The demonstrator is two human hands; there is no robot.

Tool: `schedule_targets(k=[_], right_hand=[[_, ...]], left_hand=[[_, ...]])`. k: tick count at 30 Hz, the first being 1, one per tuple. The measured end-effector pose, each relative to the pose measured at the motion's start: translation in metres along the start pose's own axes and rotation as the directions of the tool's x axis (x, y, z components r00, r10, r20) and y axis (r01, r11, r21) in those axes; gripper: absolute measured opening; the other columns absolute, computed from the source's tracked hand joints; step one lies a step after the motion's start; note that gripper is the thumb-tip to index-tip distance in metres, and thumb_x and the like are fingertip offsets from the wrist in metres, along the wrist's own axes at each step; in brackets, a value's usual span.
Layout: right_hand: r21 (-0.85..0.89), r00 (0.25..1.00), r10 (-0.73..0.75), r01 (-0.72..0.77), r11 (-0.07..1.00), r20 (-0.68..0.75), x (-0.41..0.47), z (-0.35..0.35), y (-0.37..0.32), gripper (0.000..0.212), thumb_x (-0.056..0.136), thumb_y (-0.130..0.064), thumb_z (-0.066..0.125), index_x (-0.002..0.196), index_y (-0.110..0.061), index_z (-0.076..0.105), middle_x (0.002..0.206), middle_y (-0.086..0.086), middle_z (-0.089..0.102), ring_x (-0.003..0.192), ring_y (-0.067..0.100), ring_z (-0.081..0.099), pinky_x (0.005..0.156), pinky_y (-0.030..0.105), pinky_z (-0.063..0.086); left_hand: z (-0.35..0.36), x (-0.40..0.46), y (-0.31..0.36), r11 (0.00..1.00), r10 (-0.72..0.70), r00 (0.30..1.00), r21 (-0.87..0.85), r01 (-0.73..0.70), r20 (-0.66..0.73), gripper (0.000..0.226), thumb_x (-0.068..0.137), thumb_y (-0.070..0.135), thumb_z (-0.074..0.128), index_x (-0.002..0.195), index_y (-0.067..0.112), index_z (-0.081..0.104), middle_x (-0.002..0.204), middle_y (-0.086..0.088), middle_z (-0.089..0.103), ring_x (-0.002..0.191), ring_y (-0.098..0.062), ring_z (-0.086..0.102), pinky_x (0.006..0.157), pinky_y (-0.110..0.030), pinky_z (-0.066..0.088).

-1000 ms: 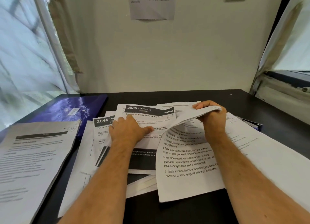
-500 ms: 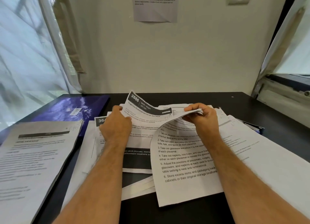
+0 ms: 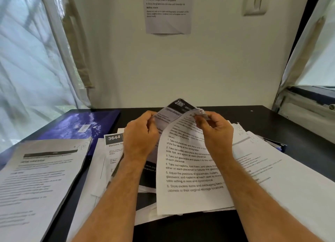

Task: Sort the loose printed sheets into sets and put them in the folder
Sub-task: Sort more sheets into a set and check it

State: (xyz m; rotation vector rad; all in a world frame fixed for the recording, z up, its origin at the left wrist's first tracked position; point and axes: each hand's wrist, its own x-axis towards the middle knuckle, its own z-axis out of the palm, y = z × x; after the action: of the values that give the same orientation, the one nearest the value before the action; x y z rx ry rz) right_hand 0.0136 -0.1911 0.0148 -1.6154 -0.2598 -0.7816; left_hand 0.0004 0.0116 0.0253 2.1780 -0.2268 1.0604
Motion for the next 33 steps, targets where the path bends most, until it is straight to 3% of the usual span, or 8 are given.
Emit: schedule_targets(k=[8, 12, 16, 20, 23, 26, 29, 33], right_hand=[[-0.055, 0.998, -0.053, 0.054, 0.997, 0.017, 0.004, 0.013, -0.005, 0.035, 0.092, -0.026, 0.069, 0.126, -0.031, 0.062, 0.105, -0.006, 0.072, 0.102, 0.009, 0.069, 0.085, 0.025, 0.059], [-0.117, 0.997, -0.082, 0.083, 0.99, 0.015, 0.004, 0.018, -0.002, 0.022, 0.093, -0.032, 0.067, 0.113, -0.024, 0.071, 0.101, -0.007, 0.072, 0.096, 0.011, 0.069, 0.081, 0.036, 0.061], [-0.135, 0.994, -0.11, 0.111, 0.985, 0.02, 0.002, 0.022, -0.003, 0.017, 0.093, -0.031, 0.068, 0.109, -0.026, 0.069, 0.099, -0.007, 0.071, 0.093, 0.009, 0.068, 0.079, 0.028, 0.061], [-0.137, 0.998, -0.057, 0.061, 0.989, 0.032, 0.005, 0.022, -0.006, 0.053, 0.089, -0.027, 0.074, 0.137, -0.028, 0.052, 0.134, -0.001, 0.047, 0.107, 0.009, 0.059, 0.077, 0.004, 0.05], [-0.292, 0.995, 0.104, -0.102, 0.951, -0.01, 0.011, 0.009, -0.005, 0.082, 0.083, -0.033, 0.079, 0.15, -0.031, 0.031, 0.152, 0.001, 0.028, 0.131, 0.018, 0.045, 0.102, 0.022, 0.044], [-0.255, 0.93, 0.356, -0.324, 0.911, 0.091, 0.012, -0.003, -0.002, 0.081, 0.084, -0.041, 0.075, 0.151, -0.029, 0.031, 0.145, 0.003, 0.05, 0.115, 0.022, 0.063, 0.096, 0.047, 0.055], [-0.171, 0.876, 0.378, -0.34, 0.925, 0.3, 0.009, -0.005, -0.002, 0.046, 0.091, -0.04, 0.068, 0.131, -0.022, 0.055, 0.116, 0.0, 0.072, 0.086, 0.016, 0.075, 0.078, 0.044, 0.063], [-0.088, 0.865, 0.391, -0.383, 0.919, 0.316, 0.01, -0.004, -0.003, 0.026, 0.093, -0.032, 0.068, 0.117, -0.021, 0.064, 0.105, -0.002, 0.076, 0.084, 0.017, 0.076, 0.079, 0.045, 0.062]], left_hand=[[-0.001, -0.004, 0.003, 0.987, 0.131, 0.986, -0.104, -0.12, 0.1, 0.029, 0.098, 0.032, 0.042, 0.094, 0.019, 0.068, 0.067, 0.012, 0.065, 0.056, -0.007, 0.062, 0.045, -0.014, 0.041], [-0.004, -0.002, 0.006, 0.982, 0.162, 0.97, -0.125, -0.141, 0.18, 0.031, 0.095, 0.047, 0.049, 0.103, 0.024, 0.067, 0.079, 0.013, 0.07, 0.065, -0.003, 0.067, 0.052, -0.018, 0.052], [-0.001, -0.002, 0.01, 0.974, 0.184, 0.949, 0.082, -0.211, 0.254, 0.021, 0.095, 0.037, 0.062, 0.114, 0.028, 0.064, 0.088, 0.015, 0.069, 0.073, -0.004, 0.065, 0.067, -0.026, 0.058], [-0.006, 0.001, 0.007, 0.997, 0.071, 0.977, 0.005, -0.073, 0.2, 0.016, 0.097, 0.027, 0.06, 0.112, 0.025, 0.065, 0.091, 0.011, 0.07, 0.075, -0.002, 0.065, 0.068, -0.02, 0.056], [-0.011, 0.006, 0.003, 0.987, -0.099, 0.992, -0.116, 0.108, 0.081, 0.012, 0.096, 0.016, 0.062, 0.107, 0.018, 0.066, 0.088, 0.013, 0.067, 0.072, 0.001, 0.063, 0.059, -0.01, 0.051], [-0.017, 0.013, -0.006, 0.872, -0.324, 0.944, -0.365, 0.326, 0.069, 0.019, 0.094, 0.01, 0.065, 0.109, 0.019, 0.067, 0.094, 0.011, 0.071, 0.081, -0.007, 0.07, 0.07, -0.02, 0.059], [-0.022, 0.017, -0.011, 0.661, -0.466, 0.867, -0.581, 0.474, 0.177, 0.027, 0.092, 0.002, 0.065, 0.109, 0.023, 0.066, 0.102, 0.002, 0.075, 0.089, -0.021, 0.075, 0.074, -0.042, 0.062], [-0.027, 0.019, -0.016, 0.387, -0.554, 0.729, -0.652, 0.652, 0.401, 0.034, 0.09, -0.002, 0.063, 0.12, 0.013, 0.058, 0.105, -0.008, 0.076, 0.088, -0.029, 0.075, 0.076, -0.049, 0.061]])
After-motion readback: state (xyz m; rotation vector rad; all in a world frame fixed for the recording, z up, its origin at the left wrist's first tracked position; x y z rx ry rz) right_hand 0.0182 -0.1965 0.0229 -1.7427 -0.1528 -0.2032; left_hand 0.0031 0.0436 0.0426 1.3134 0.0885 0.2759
